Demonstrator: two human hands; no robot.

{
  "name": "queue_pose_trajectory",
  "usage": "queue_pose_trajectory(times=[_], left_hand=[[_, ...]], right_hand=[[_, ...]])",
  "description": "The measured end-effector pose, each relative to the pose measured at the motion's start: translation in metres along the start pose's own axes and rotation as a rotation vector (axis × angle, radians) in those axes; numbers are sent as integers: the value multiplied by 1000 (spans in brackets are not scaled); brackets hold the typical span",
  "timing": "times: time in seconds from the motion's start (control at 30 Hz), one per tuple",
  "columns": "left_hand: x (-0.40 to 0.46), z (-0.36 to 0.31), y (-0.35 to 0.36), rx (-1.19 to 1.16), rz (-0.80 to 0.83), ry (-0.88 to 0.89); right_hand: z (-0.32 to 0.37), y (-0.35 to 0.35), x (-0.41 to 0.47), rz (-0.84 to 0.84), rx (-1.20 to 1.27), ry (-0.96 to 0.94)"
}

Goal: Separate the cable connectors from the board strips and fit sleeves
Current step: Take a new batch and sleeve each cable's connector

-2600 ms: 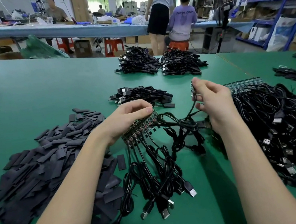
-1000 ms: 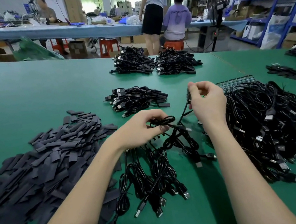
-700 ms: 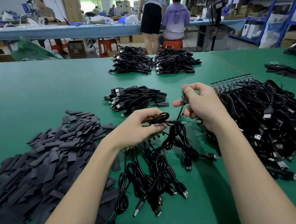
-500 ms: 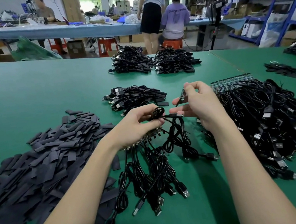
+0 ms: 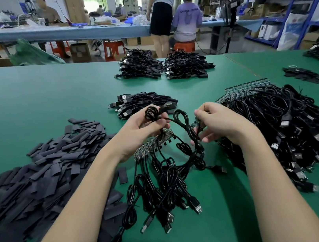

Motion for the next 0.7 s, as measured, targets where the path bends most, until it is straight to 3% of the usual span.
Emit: queue_pose_trajectory(times=[0.17, 0.33, 0.47, 0.57, 0.7], left_hand=[[-4, 1, -4, -23, 126, 27], [-8, -7, -9, 119, 240, 20], [-4, -7, 2, 559, 327, 16], [-1, -7, 17, 749, 383, 6], [-4, -14, 13, 579, 536, -120]], right_hand=[[21, -15, -7, -289, 17, -280], [30, -18, -13, -433, 89, -524], [40, -13, -18, -377, 180, -594], [50, -5, -24, -300, 137, -598], [65, 10, -31, -170, -7, -608]])
Point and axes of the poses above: each hand's wrist, its own x-axis towards the middle knuckle, its own y-axis out of the palm, z = x × y, the point moved 3 cm from there along x, towards the middle knuckle, and after that the axes turned 14 degrees about x, right-handed, at the moved point
